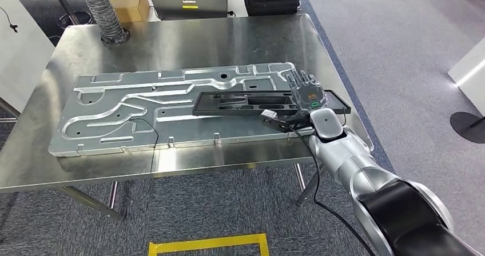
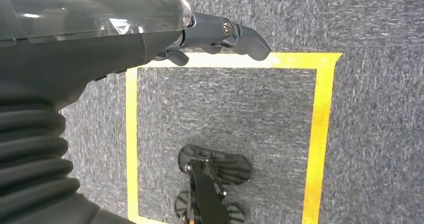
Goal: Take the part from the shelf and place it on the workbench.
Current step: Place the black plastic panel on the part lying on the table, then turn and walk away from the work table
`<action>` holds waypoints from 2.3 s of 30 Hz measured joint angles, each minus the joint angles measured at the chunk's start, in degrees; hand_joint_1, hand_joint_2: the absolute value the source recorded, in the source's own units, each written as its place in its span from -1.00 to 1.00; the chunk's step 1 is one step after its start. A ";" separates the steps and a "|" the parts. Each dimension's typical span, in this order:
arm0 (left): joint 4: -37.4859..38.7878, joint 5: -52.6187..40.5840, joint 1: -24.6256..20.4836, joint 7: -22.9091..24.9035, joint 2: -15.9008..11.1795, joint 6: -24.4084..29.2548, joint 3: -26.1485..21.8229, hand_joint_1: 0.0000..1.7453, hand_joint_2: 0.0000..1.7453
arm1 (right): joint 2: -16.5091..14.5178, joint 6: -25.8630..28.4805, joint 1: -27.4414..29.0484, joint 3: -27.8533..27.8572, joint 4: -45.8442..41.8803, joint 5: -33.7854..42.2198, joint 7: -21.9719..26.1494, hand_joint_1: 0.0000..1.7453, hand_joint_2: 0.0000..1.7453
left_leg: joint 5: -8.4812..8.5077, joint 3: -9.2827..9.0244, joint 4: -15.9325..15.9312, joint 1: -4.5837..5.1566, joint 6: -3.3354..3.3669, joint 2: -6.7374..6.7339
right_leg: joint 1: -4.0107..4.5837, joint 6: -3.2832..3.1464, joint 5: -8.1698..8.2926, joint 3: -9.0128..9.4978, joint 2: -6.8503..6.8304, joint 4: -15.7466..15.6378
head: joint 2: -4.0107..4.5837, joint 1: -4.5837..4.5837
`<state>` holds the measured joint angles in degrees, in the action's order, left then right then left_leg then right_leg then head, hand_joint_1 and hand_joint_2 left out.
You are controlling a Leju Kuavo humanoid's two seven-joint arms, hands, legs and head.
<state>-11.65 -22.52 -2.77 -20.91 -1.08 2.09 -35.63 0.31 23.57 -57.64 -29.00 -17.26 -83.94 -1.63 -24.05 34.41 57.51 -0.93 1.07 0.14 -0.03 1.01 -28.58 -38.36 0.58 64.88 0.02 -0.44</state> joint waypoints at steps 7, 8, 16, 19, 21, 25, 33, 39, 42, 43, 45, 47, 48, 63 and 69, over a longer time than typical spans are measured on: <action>0.00 -1.27 -0.04 0.65 -0.01 2.07 0.12 -1.00 -1.00 | 0.61 5.47 2.04 3.74 0.19 4.52 5.11 -1.00 -1.00 | -0.35 0.07 0.44 0.04 -0.34 0.12 | -0.78 0.50 2.80 0.80 -0.42 -1.79 | 0.00 0.00; 0.00 -1.37 -0.11 0.63 -0.01 2.21 0.13 -1.00 -1.00 | 0.58 6.18 2.07 4.13 0.19 4.76 5.83 -1.00 -1.00 | -0.45 0.12 0.56 0.13 -0.61 0.11 | -0.68 0.32 3.71 2.22 -0.48 -4.70 | 0.00 0.00; 0.00 -1.66 -0.27 0.89 0.16 2.84 0.11 -1.00 -1.00 | -1.29 10.06 2.48 9.56 -0.72 11.48 13.25 -1.00 -1.00 | -6.13 4.42 10.42 -0.01 -2.55 0.05 | -0.47 -2.28 3.98 3.65 -0.52 -7.25 | 0.00 0.00; 0.00 -1.75 -0.16 1.09 0.18 2.85 0.11 -1.00 -1.00 | -1.96 9.52 3.21 11.63 -1.06 16.40 17.76 -1.00 -1.00 | -7.41 7.83 16.76 -0.02 -2.60 0.05 | -0.11 -2.48 3.81 3.79 -0.50 -7.16 | 0.00 0.00; 0.00 -2.06 -0.10 1.43 0.20 2.85 0.10 -1.00 -1.00 | -2.87 5.44 3.68 15.04 -2.38 27.26 26.64 -1.00 -1.00 | -3.60 5.15 10.87 -0.01 -2.27 0.04 | 0.00 -2.42 3.60 3.96 -0.43 -7.01 | 0.00 0.00; 0.00 -2.84 -0.31 2.24 0.23 2.74 0.03 -1.00 -1.00 | -5.02 -17.52 6.77 22.97 -14.51 62.88 40.45 -1.00 -1.00 | -0.67 0.40 1.20 0.38 -1.40 0.23 | 0.29 -1.60 3.20 3.89 -0.33 -6.57 | 0.00 0.01; 0.00 -2.69 -0.10 2.27 0.62 2.68 -1.31 -1.00 -1.00 | -3.23 -28.72 17.69 26.27 -58.07 93.20 39.30 -1.00 -1.00 | -0.01 0.12 -0.08 0.31 0.40 0.44 | -0.14 0.10 -4.95 -2.98 -0.32 8.75 | 0.00 0.00; 0.00 -2.13 -0.09 1.44 1.30 2.29 -2.72 -1.00 -1.00 | -1.17 -21.19 25.36 29.81 -80.19 86.11 41.27 -1.00 -1.00 | -0.70 -0.33 0.41 0.45 -0.35 0.34 | -0.08 -0.24 2.90 3.85 -0.63 -6.10 | 0.00 0.00; 0.00 -1.65 -0.13 -0.24 1.46 1.06 -3.86 -1.00 -1.00 | -0.37 -7.52 30.73 29.94 -89.91 74.96 41.69 -1.00 -1.00 | -0.92 -0.54 0.28 0.45 -1.15 0.32 | 0.17 -1.14 3.03 4.46 -0.65 -7.19 | 0.00 0.00; 0.00 -1.49 -0.11 -0.84 1.54 0.67 -4.28 -1.00 -1.00 | -0.09 -2.41 32.84 29.68 -92.52 71.06 41.73 -1.00 -1.00 | -1.30 -0.57 0.58 0.42 -1.40 0.28 | 0.08 -1.49 3.11 4.73 -0.70 -7.49 | 0.00 0.00; 0.00 -1.25 -0.09 -1.79 1.69 0.06 -5.12 -1.00 -1.00 | 0.42 6.58 37.65 29.17 -96.32 64.38 41.77 -1.00 -1.00 | -3.81 0.65 4.18 0.38 -1.76 0.20 | -0.16 -2.22 3.27 5.27 -0.86 -8.05 | 0.00 0.00; 0.00 -1.15 -0.03 -2.22 1.78 -0.28 -5.97 -1.00 -1.00 | 0.75 12.84 43.50 29.49 -98.45 59.39 41.77 -1.00 -1.00 | -7.80 3.80 11.70 0.28 -1.96 0.18 | -0.04 -2.60 3.17 5.45 -0.95 -8.11 | 0.00 0.00; 0.00 -1.15 0.06 -2.28 1.81 -0.41 -6.42 -1.00 -1.00 | 0.81 14.69 46.54 30.23 -99.06 57.54 41.76 -1.00 -1.00 | -9.08 5.22 14.92 0.27 -2.02 0.18 | 0.03 -2.64 3.13 5.45 -0.94 -8.08 | 0.00 0.00; 0.00 -3.32 0.33 -2.86 2.36 -2.33 -9.24 -1.00 -1.00 | -4.42 14.26 68.93 56.96 -88.30 52.94 41.23 -1.00 -1.00 | -0.25 -1.02 -0.67 0.51 1.11 -0.16 | -0.36 0.85 -6.34 1.07 -0.54 4.99 | 0.00 0.00; 0.00 -4.04 0.81 -3.27 3.19 -2.68 -9.30 -1.00 -1.00 | -5.84 15.36 68.27 64.81 -65.93 51.64 41.25 -1.00 -1.00 | 1.75 1.72 0.04 0.43 0.19 -0.16 | -0.57 0.88 -2.53 10.92 -0.56 -5.76 | 0.00 -0.01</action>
<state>-11.65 -26.56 -1.96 -24.17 2.10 -0.60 -44.93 -5.53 38.93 10.64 35.81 -83.19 -32.31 39.62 -22.30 36.13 57.55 -0.51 1.26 -0.02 -0.60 1.89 -31.11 -27.43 0.02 59.12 0.02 -0.44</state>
